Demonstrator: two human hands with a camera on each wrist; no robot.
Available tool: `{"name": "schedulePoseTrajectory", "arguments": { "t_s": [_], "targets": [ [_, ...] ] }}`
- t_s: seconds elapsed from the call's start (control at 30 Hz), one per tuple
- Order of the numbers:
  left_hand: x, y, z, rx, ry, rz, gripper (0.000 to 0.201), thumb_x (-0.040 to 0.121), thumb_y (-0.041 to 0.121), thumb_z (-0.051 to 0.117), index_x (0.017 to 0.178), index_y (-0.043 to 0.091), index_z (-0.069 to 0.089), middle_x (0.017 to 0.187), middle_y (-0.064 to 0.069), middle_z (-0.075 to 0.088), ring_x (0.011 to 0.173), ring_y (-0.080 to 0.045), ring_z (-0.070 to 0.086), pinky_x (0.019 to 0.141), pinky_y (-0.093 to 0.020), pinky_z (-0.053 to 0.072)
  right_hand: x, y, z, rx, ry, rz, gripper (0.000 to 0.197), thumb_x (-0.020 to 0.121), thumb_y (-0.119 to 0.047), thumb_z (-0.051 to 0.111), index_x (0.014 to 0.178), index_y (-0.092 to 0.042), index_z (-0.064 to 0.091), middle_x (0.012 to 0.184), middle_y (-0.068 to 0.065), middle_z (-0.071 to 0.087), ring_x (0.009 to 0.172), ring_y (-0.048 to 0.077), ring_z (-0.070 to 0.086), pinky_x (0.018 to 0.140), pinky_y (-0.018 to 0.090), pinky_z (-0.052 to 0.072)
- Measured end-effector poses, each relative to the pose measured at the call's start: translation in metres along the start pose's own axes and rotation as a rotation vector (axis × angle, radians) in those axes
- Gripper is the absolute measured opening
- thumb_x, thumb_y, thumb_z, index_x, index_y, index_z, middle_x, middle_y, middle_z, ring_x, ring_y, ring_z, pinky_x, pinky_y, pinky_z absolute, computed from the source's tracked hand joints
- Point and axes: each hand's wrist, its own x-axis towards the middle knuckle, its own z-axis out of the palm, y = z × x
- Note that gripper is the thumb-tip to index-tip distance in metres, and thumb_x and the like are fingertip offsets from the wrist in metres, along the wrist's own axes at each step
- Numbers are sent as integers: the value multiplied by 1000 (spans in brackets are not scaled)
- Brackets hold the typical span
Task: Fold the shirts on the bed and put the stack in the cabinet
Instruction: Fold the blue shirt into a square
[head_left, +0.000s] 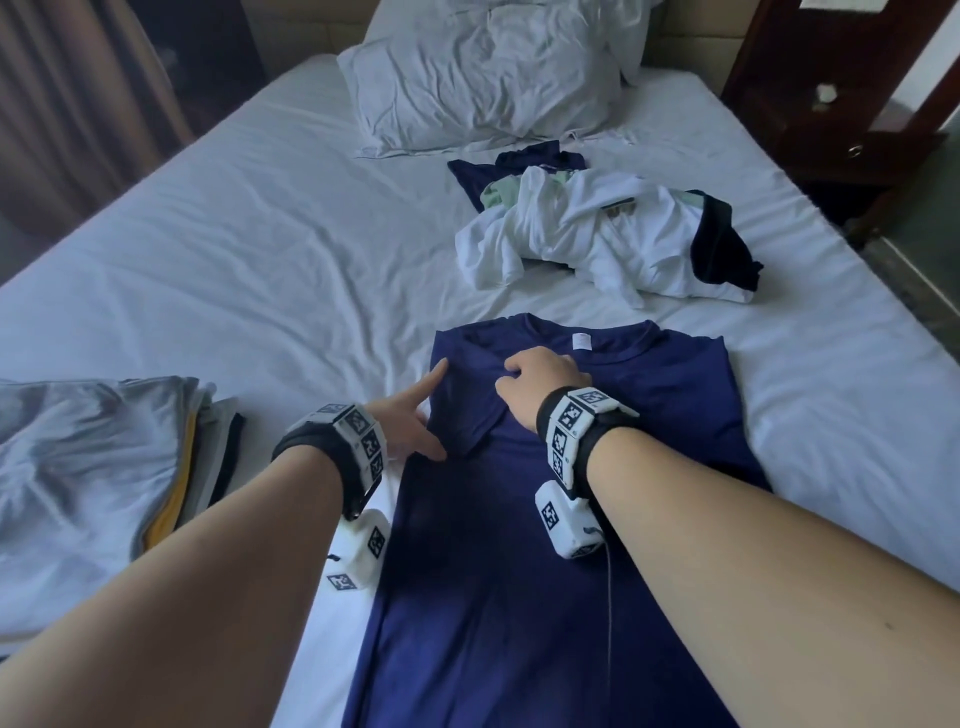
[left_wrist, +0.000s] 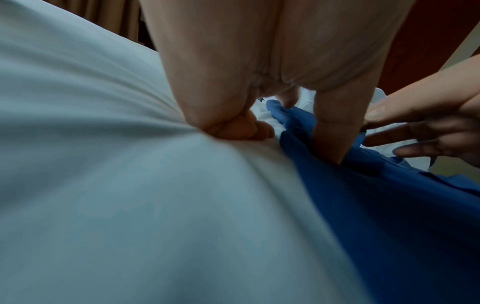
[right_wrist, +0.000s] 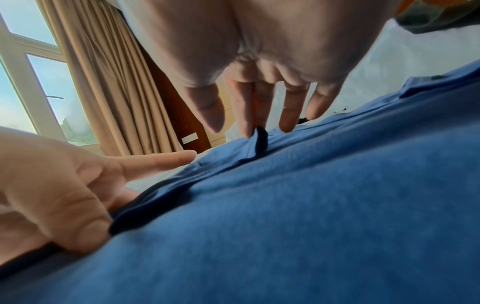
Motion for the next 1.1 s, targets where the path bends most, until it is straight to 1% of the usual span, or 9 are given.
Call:
{"name": "schedulePoseTrajectory", "arguments": {
  "t_s": [0.1, 0.23, 0.3, 0.37, 0.47, 0.53, 0.63, 0.77, 1.1],
  "targets": [
    [7, -1, -1, -22, -45, -35, 118, 77, -6, 79, 152, 61, 18, 68, 3, 57, 66, -17, 59, 74, -35, 55, -4, 3, -4, -69, 52, 34, 17, 92, -31, 48, 84, -21, 60, 121, 1, 61, 126, 33, 44, 95, 42, 39],
    [-4, 20, 0, 125, -83, -76, 114, 61, 19, 87, 147, 64, 29, 100, -5, 58, 85, -23, 59, 91, -39, 57, -13, 11, 1, -163, -89, 49, 40, 91, -36, 51, 128, -23, 59, 142, 5, 48, 133, 34, 37, 102, 44, 40],
    [-11, 37, 1, 249, -54, -114, 97, 69, 35, 84, 142, 69, 29, 128, -6, 54, 96, -25, 54, 89, -34, 52, -13, 15, -6, -118, -111, 22, 43, 87, -38, 52, 130, -32, 54, 143, 3, 48, 133, 36, 39, 103, 46, 42],
    [-14, 56, 6, 517, 115, -105, 78, 81, 57, 71, 146, 67, 29, 147, -6, 36, 127, -32, 44, 111, -41, 41, -13, 27, -22, -116, -73, 22, 50, 89, -38, 52, 138, -31, 51, 147, 2, 45, 132, 35, 40, 103, 46, 44],
    [-15, 72, 35, 891, 393, 117, 72, 90, 67, 54, 155, 50, 27, 158, -6, 24, 144, -33, 23, 120, -45, 27, -25, 64, -43, -250, -1, 81, 51, 90, -38, 51, 138, -21, 51, 143, 3, 49, 132, 31, 40, 101, 42, 44],
    [-8, 74, 66, 955, 307, 210, 79, 95, 66, 47, 161, 33, 20, 168, -7, 12, 154, -33, 9, 125, -44, 16, -38, 94, -43, -329, -7, 127, 50, 92, -41, 52, 137, -20, 50, 147, 3, 44, 140, 30, 31, 108, 40, 36],
    [2, 71, 103, 939, 172, 134, 94, 95, 76, 33, 164, 18, 5, 171, -4, -3, 157, -33, -5, 127, -45, 3, -55, 125, -34, -348, -105, 182, 70, 94, -56, 46, 154, -23, 31, 165, 4, 17, 151, 33, 10, 120, 45, 20],
    [7, 76, 116, 887, 159, 25, 104, 86, 88, 25, 163, 24, -3, 170, 4, -15, 156, -32, -13, 126, -48, -3, -61, 149, -25, -238, -226, 227, 83, 94, -72, 35, 160, -40, -4, 168, -6, -16, 154, 32, -14, 125, 49, -1],
    [17, 93, 105, 675, 174, 16, 87, 90, 84, 24, 160, 44, -7, 170, 11, -12, 156, -30, -14, 125, -50, -8, -45, 140, -42, -228, -218, 328, 89, 88, -79, 36, 160, -40, 2, 169, 3, -9, 153, 41, -9, 121, 58, 2]
  ]
}}
